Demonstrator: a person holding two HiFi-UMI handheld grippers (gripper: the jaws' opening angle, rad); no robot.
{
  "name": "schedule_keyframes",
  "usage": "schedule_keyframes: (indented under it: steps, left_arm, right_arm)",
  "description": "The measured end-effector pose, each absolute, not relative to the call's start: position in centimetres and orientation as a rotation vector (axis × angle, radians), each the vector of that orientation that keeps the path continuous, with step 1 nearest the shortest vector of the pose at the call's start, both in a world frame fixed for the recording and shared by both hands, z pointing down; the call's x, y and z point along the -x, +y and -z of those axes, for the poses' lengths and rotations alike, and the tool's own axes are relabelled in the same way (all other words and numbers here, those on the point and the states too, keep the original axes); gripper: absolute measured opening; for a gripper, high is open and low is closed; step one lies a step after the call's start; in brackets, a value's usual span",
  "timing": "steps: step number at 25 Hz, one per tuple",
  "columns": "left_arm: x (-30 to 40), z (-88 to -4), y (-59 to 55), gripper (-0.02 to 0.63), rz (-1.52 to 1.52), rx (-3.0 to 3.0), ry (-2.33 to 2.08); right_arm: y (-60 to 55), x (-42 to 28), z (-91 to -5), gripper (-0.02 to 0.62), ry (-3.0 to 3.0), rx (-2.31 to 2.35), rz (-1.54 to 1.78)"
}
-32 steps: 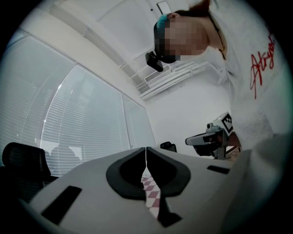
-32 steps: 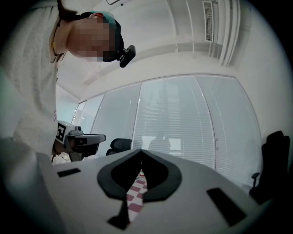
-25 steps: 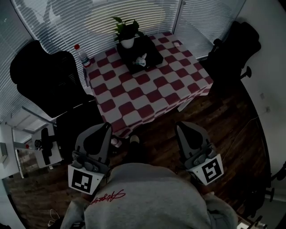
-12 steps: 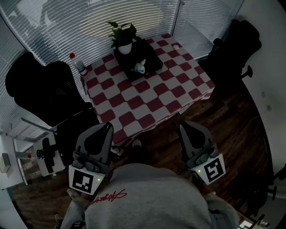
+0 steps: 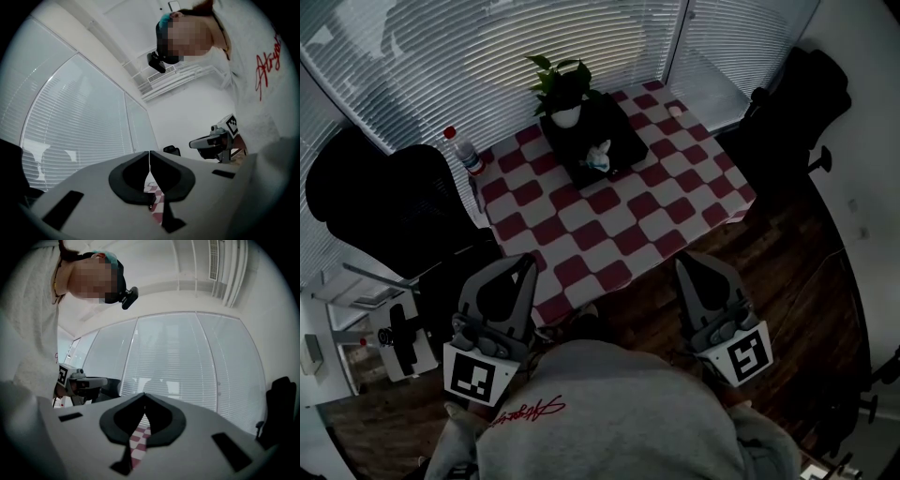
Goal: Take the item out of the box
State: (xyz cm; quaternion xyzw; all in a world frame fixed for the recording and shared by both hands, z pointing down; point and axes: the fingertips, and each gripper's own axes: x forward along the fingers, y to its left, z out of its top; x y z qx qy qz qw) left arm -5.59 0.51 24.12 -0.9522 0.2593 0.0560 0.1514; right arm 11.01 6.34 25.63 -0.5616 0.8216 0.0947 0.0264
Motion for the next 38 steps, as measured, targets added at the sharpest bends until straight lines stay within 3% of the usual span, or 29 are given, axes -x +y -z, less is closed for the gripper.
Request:
schedule_keyframes:
  steps: [38]
  left_arm:
    - [5.5, -25.9, -10.7, 0.018, -0.121, 2.776, 0.776]
  right_arm:
    - [-5.2, -11.6, -26.5, 0.011, 2.539, 1.747, -0.253]
